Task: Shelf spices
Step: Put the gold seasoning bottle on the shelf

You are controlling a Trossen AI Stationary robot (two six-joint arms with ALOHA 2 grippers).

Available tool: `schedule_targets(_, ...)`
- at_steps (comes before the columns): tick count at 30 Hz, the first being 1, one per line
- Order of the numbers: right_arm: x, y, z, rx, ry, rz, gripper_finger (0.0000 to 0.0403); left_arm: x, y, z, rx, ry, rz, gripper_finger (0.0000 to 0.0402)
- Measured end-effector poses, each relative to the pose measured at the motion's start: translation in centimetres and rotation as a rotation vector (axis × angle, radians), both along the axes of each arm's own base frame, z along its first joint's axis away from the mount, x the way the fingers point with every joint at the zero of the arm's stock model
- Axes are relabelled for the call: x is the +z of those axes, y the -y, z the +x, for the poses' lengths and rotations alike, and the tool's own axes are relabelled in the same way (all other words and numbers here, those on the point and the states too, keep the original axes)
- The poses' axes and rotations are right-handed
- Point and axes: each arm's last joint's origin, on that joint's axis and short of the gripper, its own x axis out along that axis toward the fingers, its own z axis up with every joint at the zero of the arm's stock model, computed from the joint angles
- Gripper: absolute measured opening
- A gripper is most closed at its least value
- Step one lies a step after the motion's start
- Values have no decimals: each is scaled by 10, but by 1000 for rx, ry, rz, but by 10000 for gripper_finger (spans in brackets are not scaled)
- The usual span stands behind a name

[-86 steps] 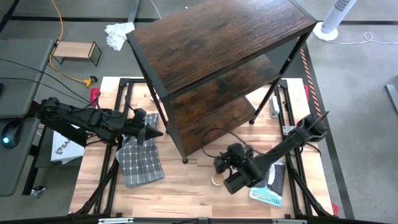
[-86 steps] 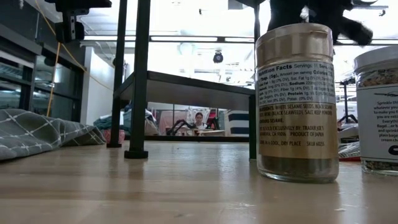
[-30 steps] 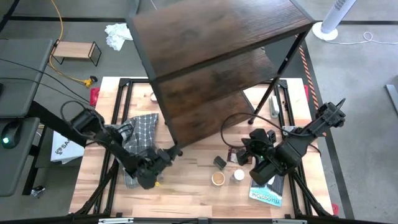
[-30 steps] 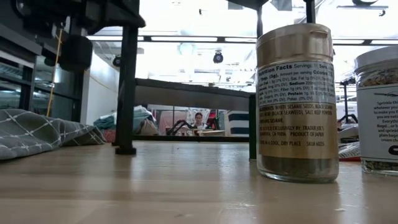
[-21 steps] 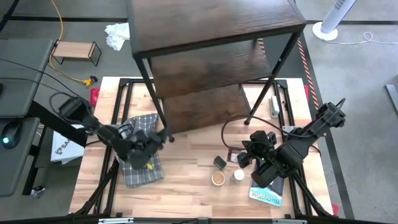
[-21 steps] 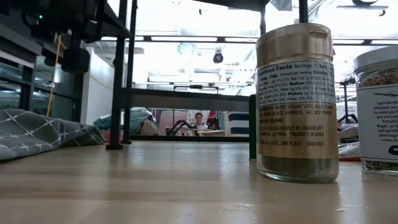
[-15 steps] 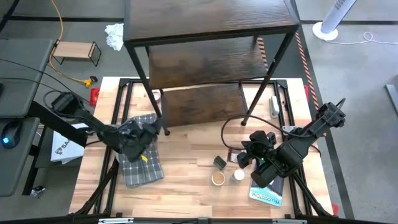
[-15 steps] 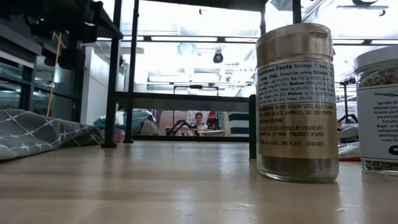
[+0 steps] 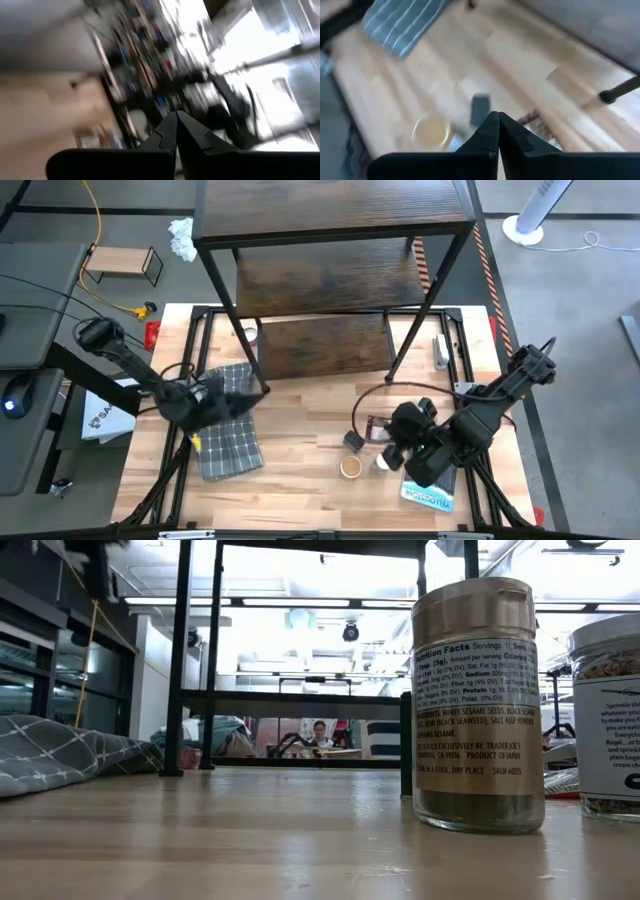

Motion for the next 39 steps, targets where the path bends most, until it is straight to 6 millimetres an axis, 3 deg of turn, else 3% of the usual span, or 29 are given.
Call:
schedule_targets(5, 16, -3, 0, 83, -26, 78, 0, 10, 21, -11, -144, -30, 131, 0)
schedule_targets(11, 18, -4, 0, 104, -48, 118, 16, 16, 29, -5, -212, -311, 377, 0)
schedule_targets(16, 16, -5, 2, 126, -91, 188, 85, 28, 22, 8, -334, -527, 540, 0)
schedule_targets(23, 7, 5, 15, 32, -130, 189, 217, 42, 12, 25, -367, -572, 718, 9)
schedule_targets(29, -10, 31, 37, -80, -244, 153, 278, 44, -5, 35, -272, -577, 592, 73)
schedule_targets(39, -14, 65, 58, 219, -387, 52, 284, 65, -39, 55, -81, -388, 434, 239)
